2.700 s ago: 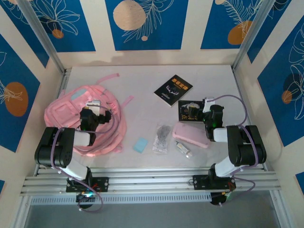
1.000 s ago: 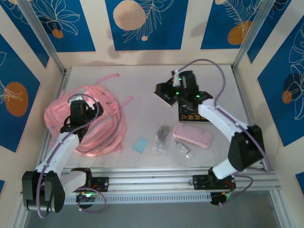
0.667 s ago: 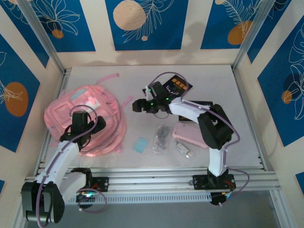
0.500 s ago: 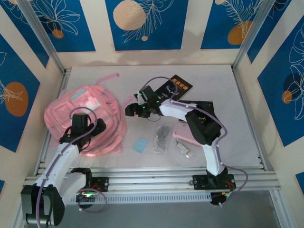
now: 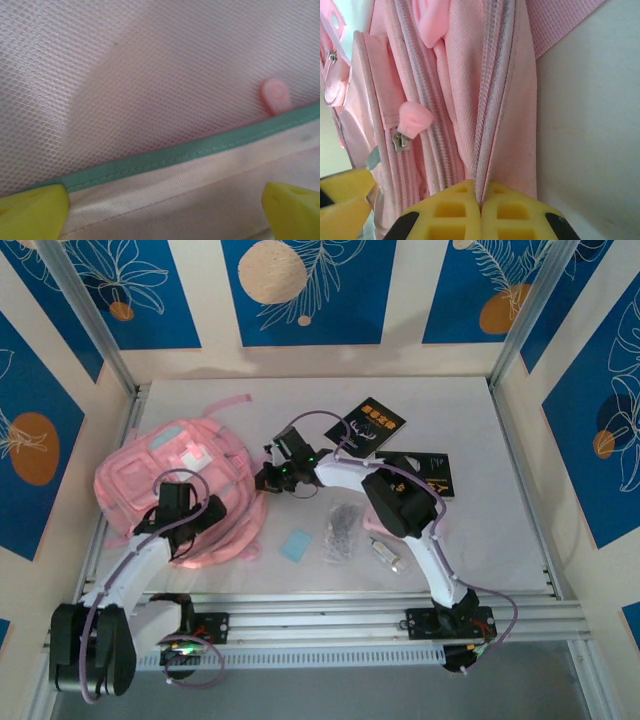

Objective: Pack books, pencil case, and school supplies into a backpack

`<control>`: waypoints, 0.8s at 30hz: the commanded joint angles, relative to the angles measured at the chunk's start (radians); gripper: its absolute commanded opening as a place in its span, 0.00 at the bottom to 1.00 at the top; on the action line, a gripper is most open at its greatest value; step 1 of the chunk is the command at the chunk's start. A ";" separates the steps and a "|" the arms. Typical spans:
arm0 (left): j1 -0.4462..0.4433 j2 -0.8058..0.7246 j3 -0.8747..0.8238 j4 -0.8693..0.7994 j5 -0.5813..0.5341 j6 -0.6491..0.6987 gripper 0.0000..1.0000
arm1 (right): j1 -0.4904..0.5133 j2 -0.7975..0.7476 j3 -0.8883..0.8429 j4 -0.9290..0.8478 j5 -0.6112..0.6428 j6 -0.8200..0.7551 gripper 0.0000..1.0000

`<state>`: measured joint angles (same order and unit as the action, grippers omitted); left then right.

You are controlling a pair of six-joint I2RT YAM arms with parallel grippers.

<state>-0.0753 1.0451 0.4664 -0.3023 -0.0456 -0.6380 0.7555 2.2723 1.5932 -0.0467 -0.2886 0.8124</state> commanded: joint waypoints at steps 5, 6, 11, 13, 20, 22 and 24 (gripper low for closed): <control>-0.067 0.325 0.097 0.203 0.080 -0.023 1.00 | -0.093 -0.327 -0.349 -0.020 -0.015 -0.100 0.00; -0.085 0.358 0.113 0.233 0.078 -0.030 1.00 | -0.094 -0.354 -0.387 -0.015 -0.022 -0.100 0.00; -0.166 0.532 0.250 0.323 0.067 -0.049 1.00 | -0.075 -0.422 -0.527 0.047 -0.109 -0.051 0.09; -0.174 0.602 0.314 0.326 0.061 -0.035 1.00 | -0.071 -0.454 -0.542 0.042 -0.104 -0.054 0.26; -0.173 0.643 0.486 0.194 0.038 0.047 1.00 | -0.147 -0.581 -0.464 -0.238 0.075 -0.215 0.53; -0.173 0.594 0.502 0.145 0.015 0.076 1.00 | -0.184 -0.604 -0.454 -0.271 0.104 -0.237 0.55; -0.172 0.532 0.506 0.102 -0.016 0.109 1.00 | -0.223 -0.618 -0.450 -0.283 0.132 -0.245 0.59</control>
<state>-0.2447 1.6554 0.9485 -0.0723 -0.0120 -0.5892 0.5789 1.6836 1.1221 -0.2260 -0.2226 0.6266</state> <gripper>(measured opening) 0.999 0.584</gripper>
